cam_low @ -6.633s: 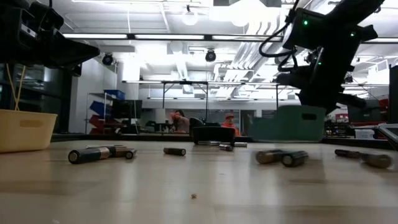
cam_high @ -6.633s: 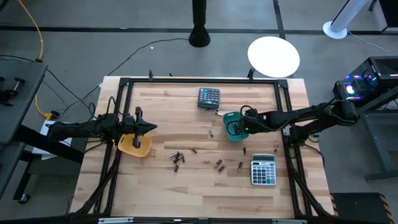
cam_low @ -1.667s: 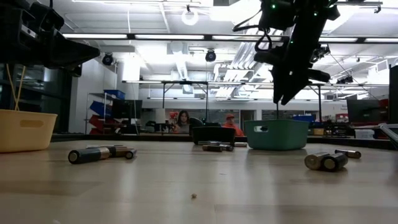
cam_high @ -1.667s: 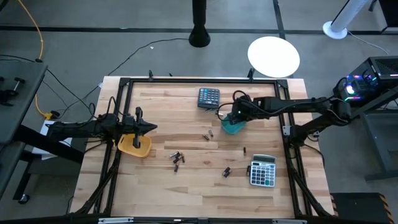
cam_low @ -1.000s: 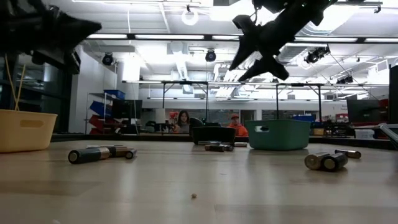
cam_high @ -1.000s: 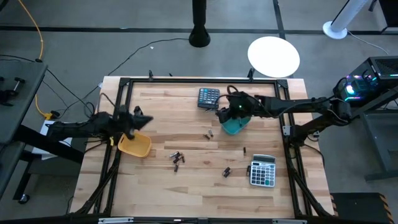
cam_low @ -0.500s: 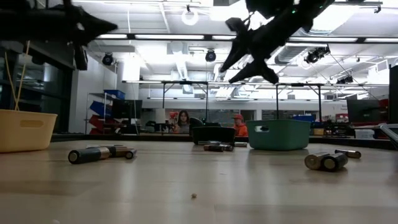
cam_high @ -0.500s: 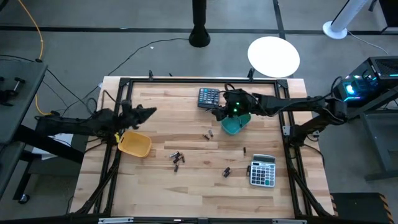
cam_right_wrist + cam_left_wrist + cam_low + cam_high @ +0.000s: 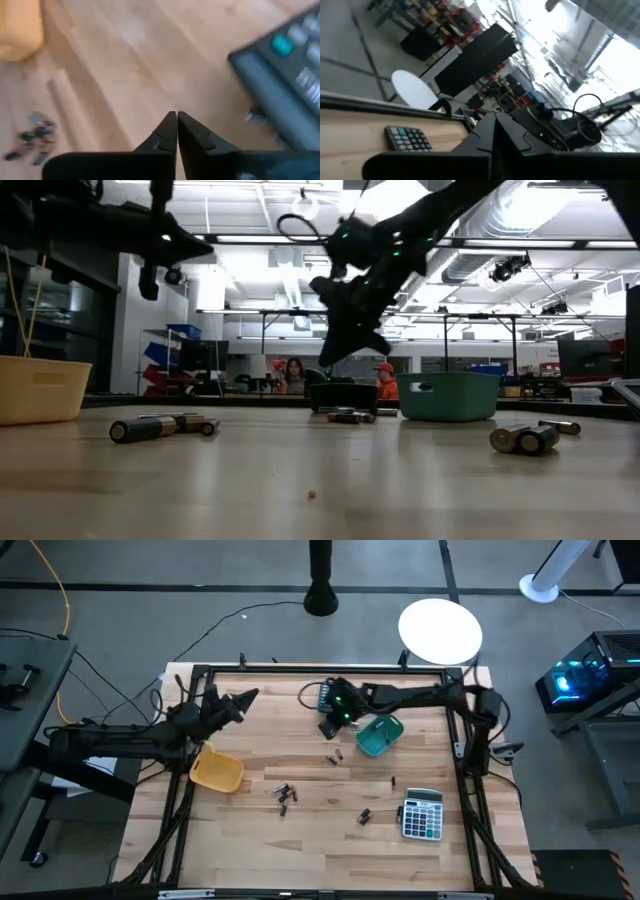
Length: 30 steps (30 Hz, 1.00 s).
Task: Sort batteries
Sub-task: Put the silver battery into the green bin
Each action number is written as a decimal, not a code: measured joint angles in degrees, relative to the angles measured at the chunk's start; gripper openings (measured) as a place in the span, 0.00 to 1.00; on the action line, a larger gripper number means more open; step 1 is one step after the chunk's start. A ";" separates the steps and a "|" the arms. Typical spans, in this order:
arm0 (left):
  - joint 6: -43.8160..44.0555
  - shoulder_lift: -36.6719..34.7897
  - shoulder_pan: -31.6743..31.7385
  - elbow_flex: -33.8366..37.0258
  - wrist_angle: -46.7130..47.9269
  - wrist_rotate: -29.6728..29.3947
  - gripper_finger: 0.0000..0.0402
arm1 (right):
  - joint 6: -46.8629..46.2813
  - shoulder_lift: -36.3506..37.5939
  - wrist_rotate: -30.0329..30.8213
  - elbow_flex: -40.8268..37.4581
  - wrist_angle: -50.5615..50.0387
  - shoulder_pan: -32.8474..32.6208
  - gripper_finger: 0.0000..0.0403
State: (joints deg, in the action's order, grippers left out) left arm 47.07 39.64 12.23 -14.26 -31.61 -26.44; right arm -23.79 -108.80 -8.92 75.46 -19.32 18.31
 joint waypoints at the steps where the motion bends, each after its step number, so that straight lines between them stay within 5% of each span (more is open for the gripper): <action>1: 1.72 0.98 0.28 -0.12 0.00 0.02 0.00 | 2.28 -1.28 -0.32 1.94 -1.59 0.55 0.01; 7: 10.80 6.83 -0.10 -1.71 0.03 0.64 0.00 | 11.88 -6.15 -0.86 8.86 -11.52 3.13 0.00; 17: 11.34 18.29 2.74 -5.68 0.05 2.31 0.00 | 12.72 -6.47 -0.38 8.84 -15.31 6.85 0.00; 25: 4.32 26.03 8.86 -10.87 -1.78 14.51 0.00 | 9.50 -6.47 8.75 8.79 -14.35 7.46 0.00; 30: -1.99 28.49 12.18 -13.85 -1.64 22.85 0.00 | 7.29 -6.34 7.49 8.99 -13.14 7.71 0.00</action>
State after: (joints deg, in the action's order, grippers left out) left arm 45.08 68.13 24.41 -28.11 -33.25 -3.59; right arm -16.50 -115.14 -1.43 84.44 -32.46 26.01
